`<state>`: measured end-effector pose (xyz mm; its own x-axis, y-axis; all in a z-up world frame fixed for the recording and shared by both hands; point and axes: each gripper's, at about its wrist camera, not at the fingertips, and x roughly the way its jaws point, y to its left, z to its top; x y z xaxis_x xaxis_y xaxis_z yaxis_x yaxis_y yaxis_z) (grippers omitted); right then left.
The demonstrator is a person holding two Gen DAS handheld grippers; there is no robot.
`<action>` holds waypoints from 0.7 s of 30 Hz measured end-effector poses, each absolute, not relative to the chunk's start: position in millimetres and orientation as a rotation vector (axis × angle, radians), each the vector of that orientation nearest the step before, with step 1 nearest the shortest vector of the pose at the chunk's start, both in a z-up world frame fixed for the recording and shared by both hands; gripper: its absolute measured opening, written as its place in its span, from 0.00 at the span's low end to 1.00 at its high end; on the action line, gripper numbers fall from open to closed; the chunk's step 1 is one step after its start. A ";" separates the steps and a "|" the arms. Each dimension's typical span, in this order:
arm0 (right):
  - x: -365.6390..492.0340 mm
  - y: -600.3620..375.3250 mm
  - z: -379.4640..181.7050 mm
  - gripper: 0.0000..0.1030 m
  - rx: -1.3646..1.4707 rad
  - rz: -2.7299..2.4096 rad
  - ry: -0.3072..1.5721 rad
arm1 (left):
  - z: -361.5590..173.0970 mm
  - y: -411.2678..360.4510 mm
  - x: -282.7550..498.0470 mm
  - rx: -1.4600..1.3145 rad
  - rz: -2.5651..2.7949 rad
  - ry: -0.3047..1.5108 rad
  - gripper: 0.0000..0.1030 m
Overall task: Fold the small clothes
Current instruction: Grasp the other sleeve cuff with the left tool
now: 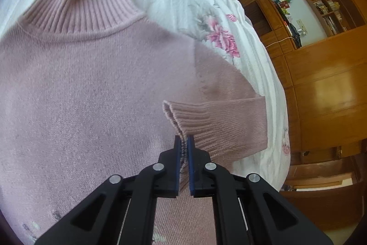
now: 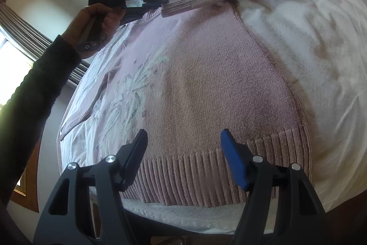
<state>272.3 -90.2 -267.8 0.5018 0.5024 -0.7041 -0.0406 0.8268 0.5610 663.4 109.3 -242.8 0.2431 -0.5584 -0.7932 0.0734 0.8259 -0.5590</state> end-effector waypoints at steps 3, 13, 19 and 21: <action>269.3 -90.4 -267.0 0.65 0.531 0.348 0.998 | -212.0 117.7 662.4 -0.448 -0.468 1.216 0.05; 267.7 -84.3 -264.4 0.64 0.536 0.386 1.005 | -136.8 203.2 644.0 -0.437 -0.378 1.117 0.05; 267.7 -80.8 -266.0 0.64 0.532 0.388 1.012 | -137.7 262.5 634.0 -0.459 -0.281 1.114 0.05; 267.3 -80.4 -267.1 0.64 0.531 0.388 1.014 | -143.1 280.9 632.4 -0.471 -0.253 1.114 0.05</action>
<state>267.3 -80.4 -267.1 0.4789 0.5382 -0.6935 -0.0626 0.8089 0.5845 632.4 280.9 -143.1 0.4261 -0.4238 -0.7993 -0.0375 0.8744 -0.4837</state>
